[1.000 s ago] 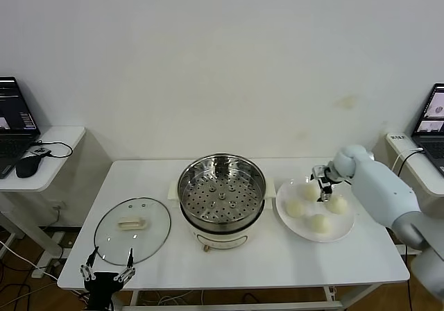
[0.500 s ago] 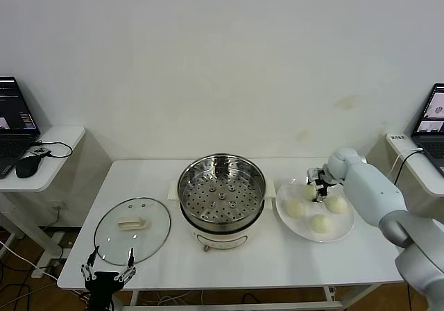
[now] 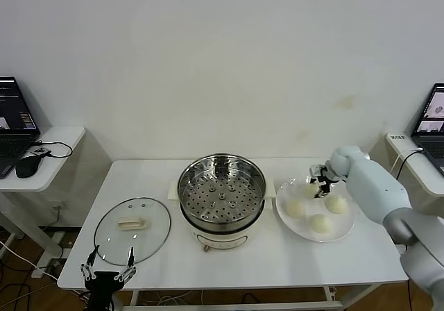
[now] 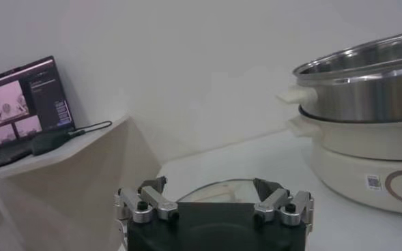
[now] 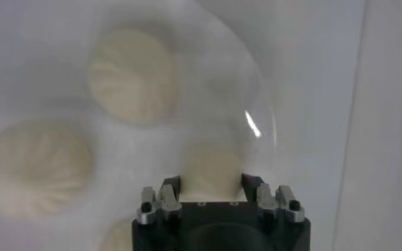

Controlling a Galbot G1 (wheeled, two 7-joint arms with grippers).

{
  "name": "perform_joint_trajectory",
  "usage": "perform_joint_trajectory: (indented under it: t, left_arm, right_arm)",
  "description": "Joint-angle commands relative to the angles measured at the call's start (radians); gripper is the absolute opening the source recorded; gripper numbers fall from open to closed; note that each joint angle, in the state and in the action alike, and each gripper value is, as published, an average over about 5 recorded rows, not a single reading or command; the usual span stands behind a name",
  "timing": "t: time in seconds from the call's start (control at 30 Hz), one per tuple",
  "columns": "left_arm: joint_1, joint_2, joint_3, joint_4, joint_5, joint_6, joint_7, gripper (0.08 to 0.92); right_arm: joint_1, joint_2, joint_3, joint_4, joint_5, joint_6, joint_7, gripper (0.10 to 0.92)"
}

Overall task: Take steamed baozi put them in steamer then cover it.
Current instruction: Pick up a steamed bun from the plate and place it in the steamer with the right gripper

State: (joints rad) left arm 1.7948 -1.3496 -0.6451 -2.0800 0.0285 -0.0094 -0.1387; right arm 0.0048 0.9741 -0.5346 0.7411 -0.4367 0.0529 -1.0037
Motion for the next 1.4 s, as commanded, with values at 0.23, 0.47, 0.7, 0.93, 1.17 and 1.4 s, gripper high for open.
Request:
perform_joint_trajectory:
  t: [0.23, 0.47, 0.7, 0.93, 1.17, 1.4]
  left_arm:
    - [-0.003, 0.004, 0.007, 0.004, -0.089, -0.024, -0.004, 0.823]
    - [-0.005, -0.001, 0.016, 0.003, -0.128, -0.048, -0.003, 0.823]
    - [-0.001, 0.004, 0.018, -0.001, -0.128, -0.054, -0.007, 0.823]
    - [-0.004, 0.005, 0.012, -0.005, -0.127, -0.055, -0.006, 0.823]
    - [-0.006, -0.002, 0.006, 0.0, -0.124, -0.059, -0.007, 0.823]
    - [0.004, -0.007, -0.009, 0.004, -0.123, -0.069, -0.009, 0.823]
  right_arm:
    - [0.176, -0.175, -0.166, 0.259, 0.295, -0.037, -0.022, 0.591]
    - [0.363, -0.218, -0.33, 0.447, 0.505, -0.082, -0.019, 0.601]
    - [0.519, -0.148, -0.474, 0.503, 0.587, -0.055, 0.02, 0.602]
    - [0.603, -0.041, -0.584, 0.523, 0.632, 0.0, 0.07, 0.602]
    - [0.618, 0.095, -0.703, 0.542, 0.6, 0.07, 0.098, 0.602]
    - [0.554, 0.168, -0.763, 0.504, 0.44, 0.167, 0.135, 0.602]
